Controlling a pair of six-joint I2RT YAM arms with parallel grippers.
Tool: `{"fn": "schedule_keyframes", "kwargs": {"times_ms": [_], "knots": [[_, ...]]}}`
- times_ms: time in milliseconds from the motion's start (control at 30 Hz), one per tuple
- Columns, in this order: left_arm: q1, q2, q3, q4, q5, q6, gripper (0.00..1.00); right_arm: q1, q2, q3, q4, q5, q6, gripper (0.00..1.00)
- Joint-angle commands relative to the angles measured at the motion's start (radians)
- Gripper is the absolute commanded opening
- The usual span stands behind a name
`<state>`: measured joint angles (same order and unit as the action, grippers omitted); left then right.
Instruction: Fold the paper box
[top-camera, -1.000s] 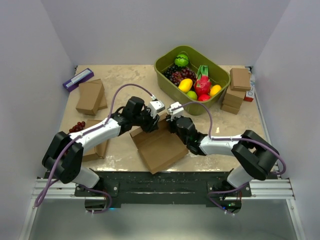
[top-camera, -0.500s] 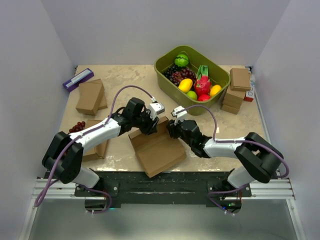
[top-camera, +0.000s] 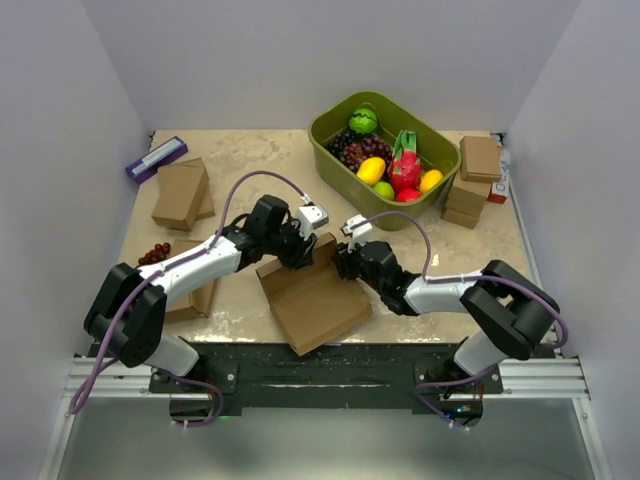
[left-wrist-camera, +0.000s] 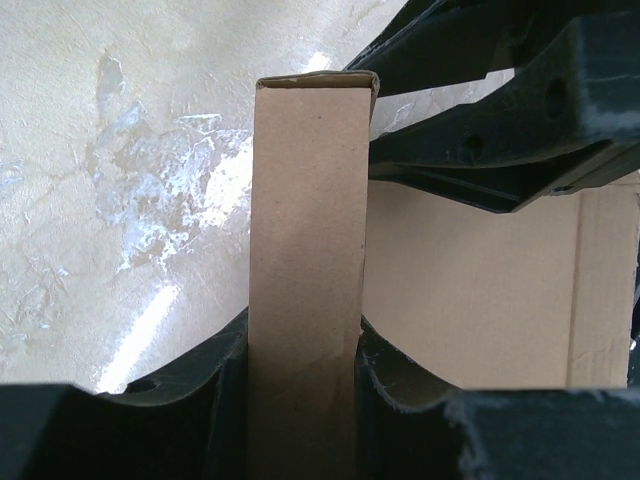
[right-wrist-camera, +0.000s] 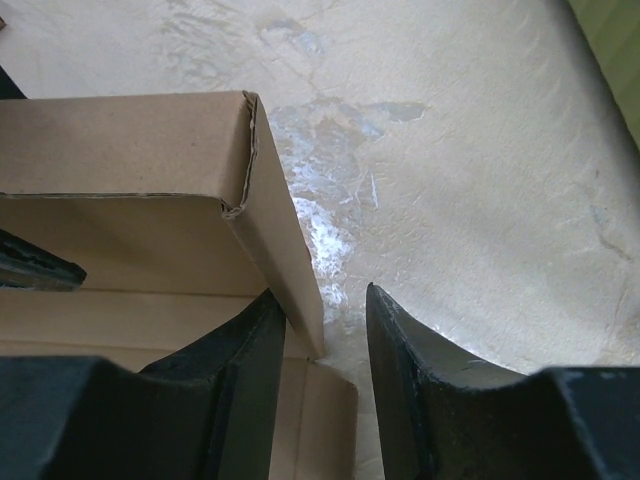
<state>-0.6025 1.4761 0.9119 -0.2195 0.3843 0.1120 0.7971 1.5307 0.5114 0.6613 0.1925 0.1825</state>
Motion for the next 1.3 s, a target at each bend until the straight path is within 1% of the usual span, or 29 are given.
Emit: {"fn": "schedule_keyframes", "kwargs": {"times_ms": [0, 333, 467, 567, 600, 633, 833, 967, 1133, 1267], "knots": [[0.007, -0.007, 0.016, -0.012, 0.01, -0.017, 0.25, -0.006, 0.032, 0.055, 0.054, -0.008, 0.0, 0.42], [0.007, 0.004, 0.021, -0.014, 0.016, -0.017, 0.25, -0.006, 0.04, 0.075, 0.075, 0.002, -0.002, 0.42], [0.007, 0.003, 0.022, -0.015, 0.019, -0.015, 0.25, -0.007, 0.048, 0.082, 0.069, 0.001, -0.012, 0.33], [0.007, 0.003, 0.021, -0.012, 0.024, -0.021, 0.25, -0.004, 0.06, 0.088, 0.054, 0.03, -0.017, 0.27], [0.007, 0.001, 0.022, -0.011, 0.024, -0.021, 0.25, -0.006, 0.062, 0.093, 0.04, 0.038, -0.015, 0.22], [0.007, 0.0, 0.022, -0.009, 0.025, -0.028, 0.25, -0.006, 0.06, 0.095, 0.032, 0.045, -0.015, 0.19], [0.007, -0.007, 0.025, -0.009, 0.024, -0.037, 0.24, -0.004, 0.049, 0.092, -0.022, 0.168, -0.009, 0.05], [0.007, -0.008, 0.027, -0.009, 0.03, -0.04, 0.24, -0.001, 0.054, 0.102, -0.052, 0.245, 0.0, 0.0], [0.007, -0.017, 0.025, -0.011, 0.016, -0.04, 0.23, 0.014, 0.071, 0.127, -0.109, 0.369, 0.0, 0.0], [0.007, -0.02, 0.024, -0.012, -0.01, -0.04, 0.22, 0.016, 0.068, 0.122, -0.123, 0.421, 0.002, 0.0]]}}
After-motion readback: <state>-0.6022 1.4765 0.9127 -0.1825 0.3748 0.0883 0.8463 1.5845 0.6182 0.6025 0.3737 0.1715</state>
